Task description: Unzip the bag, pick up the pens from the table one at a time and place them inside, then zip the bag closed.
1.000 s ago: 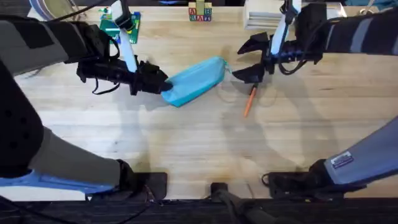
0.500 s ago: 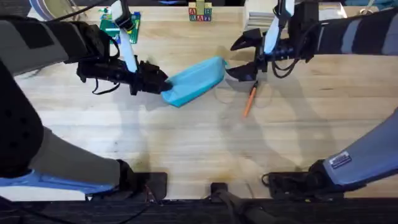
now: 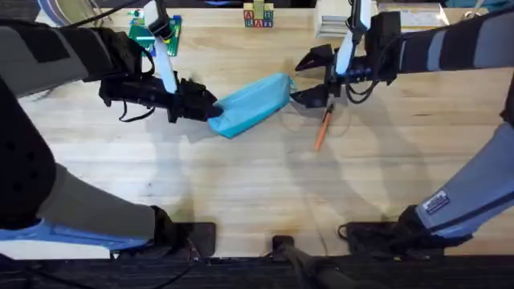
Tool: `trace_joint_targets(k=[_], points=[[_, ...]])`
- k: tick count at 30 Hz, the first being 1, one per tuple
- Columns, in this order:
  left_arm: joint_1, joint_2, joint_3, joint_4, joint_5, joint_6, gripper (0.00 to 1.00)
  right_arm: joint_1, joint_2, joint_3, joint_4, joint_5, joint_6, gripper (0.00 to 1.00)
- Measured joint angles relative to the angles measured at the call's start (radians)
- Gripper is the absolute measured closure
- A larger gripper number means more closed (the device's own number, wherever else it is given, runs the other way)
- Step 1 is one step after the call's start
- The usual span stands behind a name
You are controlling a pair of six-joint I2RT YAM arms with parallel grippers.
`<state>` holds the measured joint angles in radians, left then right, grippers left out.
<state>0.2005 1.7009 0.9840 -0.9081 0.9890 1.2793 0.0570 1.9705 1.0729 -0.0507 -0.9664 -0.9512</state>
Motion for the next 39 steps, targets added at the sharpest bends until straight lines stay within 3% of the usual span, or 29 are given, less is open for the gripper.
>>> trace_joint_targets(k=[23,39], points=[[0.000,0.000,0.000,0.000,0.000,0.000,0.959,0.019,0.030,0.002,0.019,0.000,0.000,0.167],[0.000,0.000,0.000,0.000,0.000,0.000,0.959,0.019,0.030,0.002,0.020,-0.001,0.001,0.292]])
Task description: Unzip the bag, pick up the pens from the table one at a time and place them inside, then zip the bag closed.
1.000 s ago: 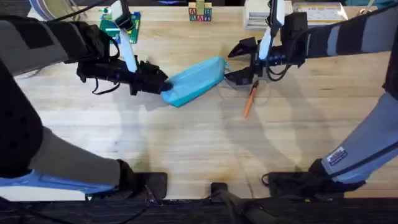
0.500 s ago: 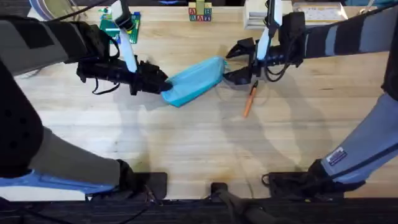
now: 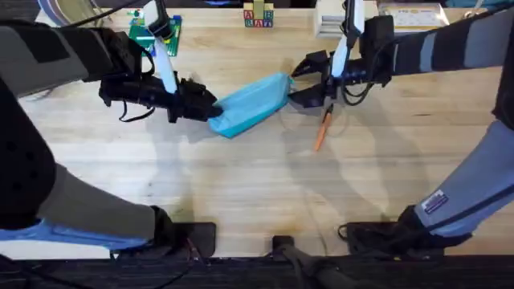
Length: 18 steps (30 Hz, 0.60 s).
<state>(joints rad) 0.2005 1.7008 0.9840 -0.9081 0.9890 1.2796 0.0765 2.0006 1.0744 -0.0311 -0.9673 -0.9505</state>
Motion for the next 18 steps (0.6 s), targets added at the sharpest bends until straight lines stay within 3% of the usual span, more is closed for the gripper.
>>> trace_joint_targets(k=[6,18], points=[[0.000,0.000,0.000,0.000,0.000,0.000,0.959,0.002,0.000,0.000,0.004,-0.009,0.000,0.405],[0.000,0.000,0.000,0.000,0.000,0.000,0.959,0.000,0.000,0.000,0.042,-0.013,0.000,0.405]])
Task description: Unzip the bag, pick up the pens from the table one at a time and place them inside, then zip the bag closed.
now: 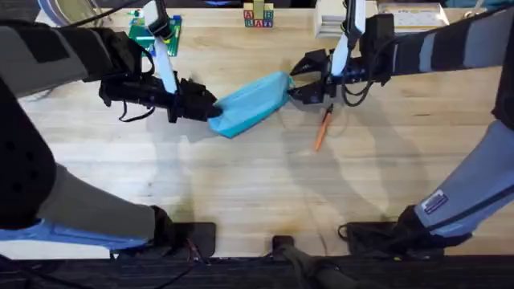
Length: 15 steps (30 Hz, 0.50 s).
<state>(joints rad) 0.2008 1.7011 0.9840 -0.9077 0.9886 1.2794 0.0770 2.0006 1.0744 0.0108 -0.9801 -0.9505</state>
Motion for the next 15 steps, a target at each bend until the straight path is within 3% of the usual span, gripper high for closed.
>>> trace_joint_targets(k=[15], points=[[0.000,0.000,0.000,0.000,0.000,0.000,0.959,-0.002,0.000,0.000,0.004,-0.005,0.000,0.516]])
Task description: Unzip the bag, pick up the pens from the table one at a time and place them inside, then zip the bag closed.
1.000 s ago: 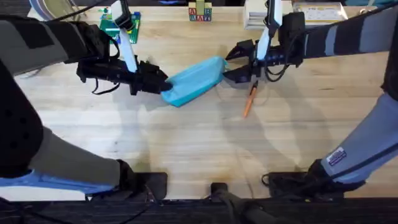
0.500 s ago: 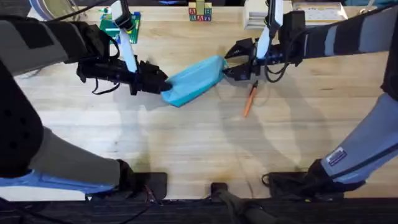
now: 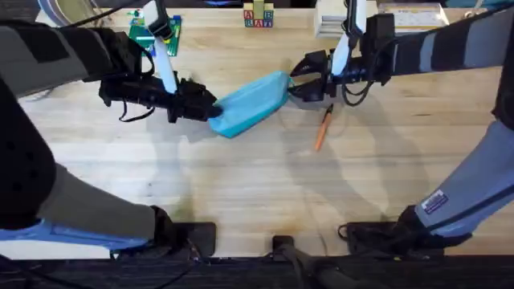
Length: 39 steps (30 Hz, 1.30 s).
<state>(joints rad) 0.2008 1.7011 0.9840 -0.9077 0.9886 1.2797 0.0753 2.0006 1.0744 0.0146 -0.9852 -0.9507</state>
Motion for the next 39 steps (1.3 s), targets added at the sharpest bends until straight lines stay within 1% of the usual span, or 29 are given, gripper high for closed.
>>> trace_joint_targets(k=[1,3,4,5,8,10,11,12,39], points=[[0.000,0.000,0.000,0.000,0.000,0.000,0.959,0.000,0.000,0.000,0.000,0.000,0.000,0.527],[0.000,0.000,0.000,0.000,0.000,0.000,0.959,0.000,0.000,0.000,0.000,-0.001,0.000,0.590],[0.000,0.000,0.000,0.000,0.000,0.000,0.959,0.000,0.000,0.000,0.000,-0.001,0.000,0.688],[0.000,0.000,0.000,0.000,0.000,0.000,0.959,0.000,0.000,0.000,0.000,-0.001,0.001,0.757],[0.000,0.000,0.000,0.000,0.000,0.000,0.959,0.000,0.000,0.000,0.002,0.000,0.000,0.804],[0.000,0.000,0.000,0.000,0.000,0.000,0.959,0.000,0.000,0.000,0.004,0.000,0.000,0.904],[0.000,0.000,0.000,0.000,0.000,0.000,0.959,0.000,0.000,0.000,0.005,0.000,0.000,0.943],[0.000,0.000,0.000,0.000,0.000,0.000,0.959,0.000,0.000,0.000,0.006,0.000,0.000,0.960],[0.000,0.000,0.000,0.000,0.000,0.000,0.959,-0.002,-0.012,0.000,0.009,0.002,0.000,0.970]])
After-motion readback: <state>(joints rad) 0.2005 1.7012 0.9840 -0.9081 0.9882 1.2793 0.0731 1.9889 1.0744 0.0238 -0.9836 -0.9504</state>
